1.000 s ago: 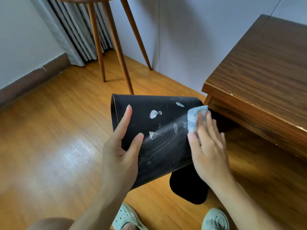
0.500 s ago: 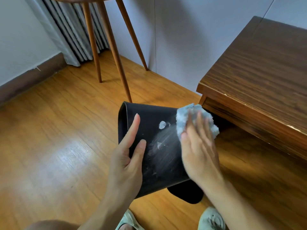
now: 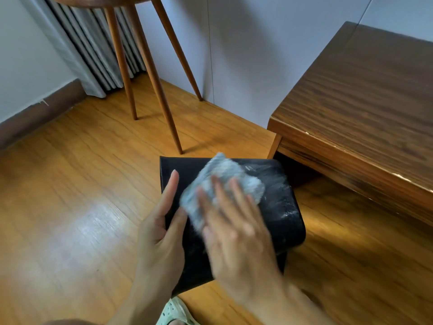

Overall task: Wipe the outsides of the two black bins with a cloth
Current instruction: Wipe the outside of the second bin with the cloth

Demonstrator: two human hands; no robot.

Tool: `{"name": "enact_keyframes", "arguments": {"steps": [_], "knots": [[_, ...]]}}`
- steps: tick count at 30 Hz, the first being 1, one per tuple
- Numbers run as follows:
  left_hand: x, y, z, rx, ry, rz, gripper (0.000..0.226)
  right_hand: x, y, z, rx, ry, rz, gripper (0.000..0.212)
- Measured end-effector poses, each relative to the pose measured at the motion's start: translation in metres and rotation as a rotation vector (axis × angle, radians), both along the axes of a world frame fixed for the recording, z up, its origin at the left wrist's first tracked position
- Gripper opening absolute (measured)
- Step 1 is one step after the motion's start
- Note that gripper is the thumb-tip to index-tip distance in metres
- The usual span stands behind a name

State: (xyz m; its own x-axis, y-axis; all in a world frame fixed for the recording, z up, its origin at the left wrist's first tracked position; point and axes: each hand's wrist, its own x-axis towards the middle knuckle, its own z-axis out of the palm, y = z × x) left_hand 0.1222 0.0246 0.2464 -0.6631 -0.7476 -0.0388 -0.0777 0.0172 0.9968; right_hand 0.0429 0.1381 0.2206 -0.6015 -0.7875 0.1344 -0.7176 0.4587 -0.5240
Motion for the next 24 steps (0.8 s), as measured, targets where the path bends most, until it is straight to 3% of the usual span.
{"name": "enact_keyframes", "arguments": {"steps": [2,4,8,13,16,20,24], "knots": [[0.001,-0.003,0.001,-0.003,0.016,0.030,0.060,0.004,0.001,0.002,-0.014,0.050,0.072,0.056],[0.003,-0.001,0.005,-0.023,0.033,0.036,0.057,-0.029,0.005,-0.002,-0.012,0.076,-0.034,0.055],[0.005,0.007,0.009,-0.147,0.040,-0.042,0.052,-0.065,0.010,0.003,-0.004,-0.127,-0.280,0.054],[0.004,0.001,0.000,-0.022,0.008,-0.023,0.061,0.012,0.002,0.004,-0.036,0.032,0.034,0.057],[0.005,0.003,0.002,-0.002,-0.002,-0.015,0.057,-0.029,0.009,-0.004,0.013,0.058,-0.127,0.054],[0.007,0.007,0.006,-0.077,-0.017,-0.090,0.059,-0.068,0.023,-0.004,0.069,-0.120,-0.353,0.052],[0.003,0.004,0.004,-0.014,0.006,-0.079,0.060,-0.002,0.012,0.009,0.027,0.008,-0.092,0.055]]}}
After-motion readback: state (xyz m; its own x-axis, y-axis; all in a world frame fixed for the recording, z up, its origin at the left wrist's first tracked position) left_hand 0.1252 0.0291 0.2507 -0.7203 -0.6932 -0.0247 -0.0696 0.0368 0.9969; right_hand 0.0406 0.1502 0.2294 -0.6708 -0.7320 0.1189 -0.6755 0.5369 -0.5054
